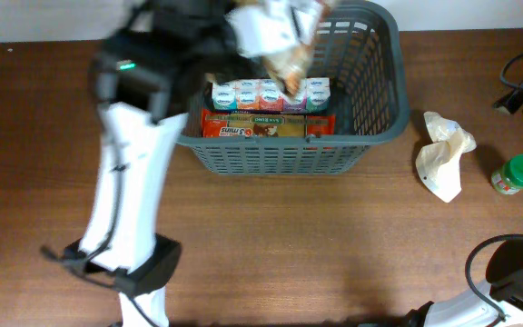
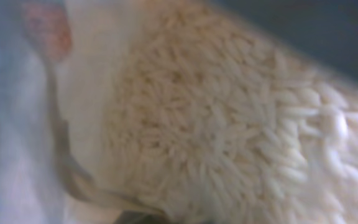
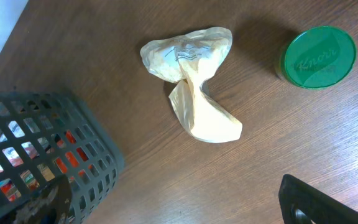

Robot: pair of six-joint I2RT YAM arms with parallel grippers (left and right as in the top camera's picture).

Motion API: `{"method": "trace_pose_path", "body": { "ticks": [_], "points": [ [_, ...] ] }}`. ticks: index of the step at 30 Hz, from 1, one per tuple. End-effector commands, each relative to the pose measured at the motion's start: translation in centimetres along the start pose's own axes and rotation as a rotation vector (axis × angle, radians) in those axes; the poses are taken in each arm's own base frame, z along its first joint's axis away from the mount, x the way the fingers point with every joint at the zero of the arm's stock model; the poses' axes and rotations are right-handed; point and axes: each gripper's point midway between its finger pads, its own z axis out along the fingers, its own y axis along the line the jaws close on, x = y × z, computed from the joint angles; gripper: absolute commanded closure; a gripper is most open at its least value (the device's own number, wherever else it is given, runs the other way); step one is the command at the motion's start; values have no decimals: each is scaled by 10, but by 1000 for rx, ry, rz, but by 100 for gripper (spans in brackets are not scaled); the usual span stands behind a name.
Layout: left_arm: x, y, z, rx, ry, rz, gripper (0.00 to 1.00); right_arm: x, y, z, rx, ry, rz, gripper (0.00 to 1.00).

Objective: Pack container

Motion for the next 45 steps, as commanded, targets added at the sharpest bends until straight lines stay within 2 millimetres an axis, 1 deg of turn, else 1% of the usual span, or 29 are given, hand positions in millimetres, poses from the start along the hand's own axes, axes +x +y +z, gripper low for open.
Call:
{"method": "trace_pose_path", "body": {
  "ticks": [1, 3, 6, 8, 11, 12, 13, 14, 15, 18, 20, 21, 23, 25, 27, 29, 30, 32, 34, 36, 37, 38, 40, 43, 45],
  "points": [
    [7, -37, 69, 142, 61, 71, 98, 1, 0, -9, 5, -26, 4, 1],
    [12, -59, 104, 212, 91, 79, 98, 1, 0, -9, 5, -26, 4, 1],
    [22, -89, 145, 303, 137, 80, 98, 1, 0, -9, 5, -26, 4, 1],
    [25, -107, 163, 344, 162, 54, 98, 1, 0, -9, 5, -26, 4, 1],
    [26, -133, 179, 411, 190, 61, 98, 1, 0, -9, 5, -26, 4, 1],
    [26, -139, 182, 423, 196, 60, 98, 1, 0, -9, 5, -26, 4, 1],
    [26, -141, 184, 427, 201, 48, 92, 1, 0, -9, 5, -26, 4, 1],
    [26, -141, 185, 423, 205, 24, 75, 1, 0, -9, 5, -26, 4, 1],
    [25, -140, 187, 414, 207, -4, 1, 1, 0, -9, 5, -26, 4, 1],
    [21, -130, 184, 372, 206, -74, 1, 1, 0, -9, 5, -26, 4, 1],
    [18, -114, 173, 324, 195, -137, 1, 1, 0, -9, 5, -25, 5, 1],
    [15, -103, 164, 297, 185, -169, 1, 1, 0, -9, 5, -26, 4, 1],
    [11, -74, 136, 224, 152, -235, 1, 1, 0, -9, 5, -26, 4, 1],
    [9, -36, 96, 123, 104, -317, 1, 1, 0, -9, 5, -26, 4, 1],
    [11, -3, 55, 25, 55, -402, 1, 1, 0, -9, 5, -26, 4, 1],
    [17, 30, 7, -84, 4, -506, 1, 1, 0, -9, 5, -26, 4, 1],
    [23, 44, -14, -131, -14, -555, 1, 1, 0, -9, 5, -26, 4, 1],
    [44, 69, -58, -231, -38, -659, 1, 1, 0, -9, 5, -26, 4, 1],
    [72, 86, -94, -317, -33, -761, 1, 1, 0, -9, 5, -26, 4, 1],
    [106, 96, -120, -385, -1, -877, 1, 1, 0, -9, 5, -26, 4, 1],
    [125, 98, -128, -410, 26, -943, 1, 1, 0, -9, 5, -26, 4, 1],
    [140, 98, -132, -422, 52, -992, 1, 1, 0, -9, 5, -26, 4, 2],
    [179, 91, -135, -425, 142, -1099, 1, 1, 0, -9, 5, -26, 4, 2],
    [230, 73, -129, -392, 288, -1229, 1, 1, 0, -9, 5, -26, 4, 1],
    [257, 61, -122, -360, 371, -1292, 1, 1, 0, -9, 5, -26, 4, 1]
  ]
}}
